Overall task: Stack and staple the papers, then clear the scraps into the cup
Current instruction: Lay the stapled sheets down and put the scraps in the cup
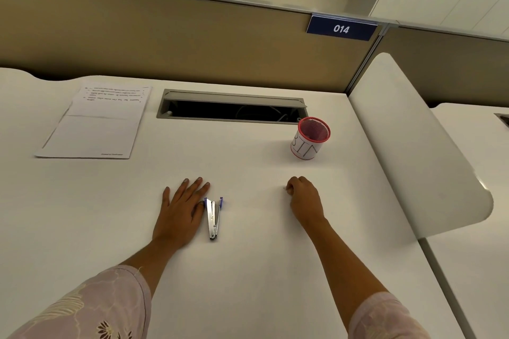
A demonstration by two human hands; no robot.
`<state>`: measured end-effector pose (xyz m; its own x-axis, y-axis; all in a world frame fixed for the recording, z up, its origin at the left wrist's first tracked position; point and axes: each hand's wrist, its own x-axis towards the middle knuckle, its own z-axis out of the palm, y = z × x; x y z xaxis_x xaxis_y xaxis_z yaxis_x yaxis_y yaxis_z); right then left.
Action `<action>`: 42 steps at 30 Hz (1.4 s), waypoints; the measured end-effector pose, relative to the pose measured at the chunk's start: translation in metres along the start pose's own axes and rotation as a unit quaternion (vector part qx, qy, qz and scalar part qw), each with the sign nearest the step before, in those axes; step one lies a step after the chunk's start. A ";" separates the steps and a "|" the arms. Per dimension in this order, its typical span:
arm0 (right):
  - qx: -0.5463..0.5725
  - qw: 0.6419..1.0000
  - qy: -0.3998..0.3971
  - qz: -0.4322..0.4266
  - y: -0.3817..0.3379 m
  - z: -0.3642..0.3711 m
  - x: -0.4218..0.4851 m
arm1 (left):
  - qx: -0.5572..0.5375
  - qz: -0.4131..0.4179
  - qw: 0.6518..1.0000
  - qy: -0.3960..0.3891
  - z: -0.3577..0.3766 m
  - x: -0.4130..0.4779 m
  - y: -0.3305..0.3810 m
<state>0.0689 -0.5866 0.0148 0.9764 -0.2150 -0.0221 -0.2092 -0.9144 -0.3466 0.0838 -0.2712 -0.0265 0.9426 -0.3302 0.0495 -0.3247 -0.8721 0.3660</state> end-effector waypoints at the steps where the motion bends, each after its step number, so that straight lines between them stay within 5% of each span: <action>1: -0.006 1.000 0.003 -0.002 0.000 0.003 -0.001 | -0.001 0.000 1.000 0.001 0.000 0.000 0.000; 6: 0.011 0.999 -0.017 0.028 -0.001 0.004 0.001 | 0.001 0.000 1.000 0.001 0.000 0.000 0.000; 14: 0.265 0.952 -0.061 0.144 0.005 -0.036 0.034 | -0.003 0.001 1.000 0.003 0.000 0.000 0.001; 18: 0.352 0.927 0.010 0.127 0.009 -0.074 0.054 | 0.000 0.002 1.000 0.002 0.000 0.000 0.000; 24: 0.314 0.931 0.129 0.132 0.012 -0.116 0.083 | 0.001 0.001 1.000 0.005 0.000 0.000 0.000; 34: 0.223 0.963 0.096 0.117 0.004 -0.125 0.100 | 0.009 0.003 1.000 0.005 0.000 0.000 -0.001; 38: 0.179 0.970 0.159 0.033 -0.002 -0.107 0.086 | 0.008 0.004 1.000 0.006 0.000 0.001 0.000; 42: 0.167 0.975 0.125 -0.071 0.000 -0.075 0.060 | 0.013 0.003 1.000 0.003 0.001 0.001 -0.001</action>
<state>0.1238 -0.6251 0.0836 0.9419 -0.2085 0.2634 -0.0018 -0.7872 -0.6166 0.0845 -0.2708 -0.0278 0.9409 -0.3340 0.0565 -0.3326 -0.8791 0.3414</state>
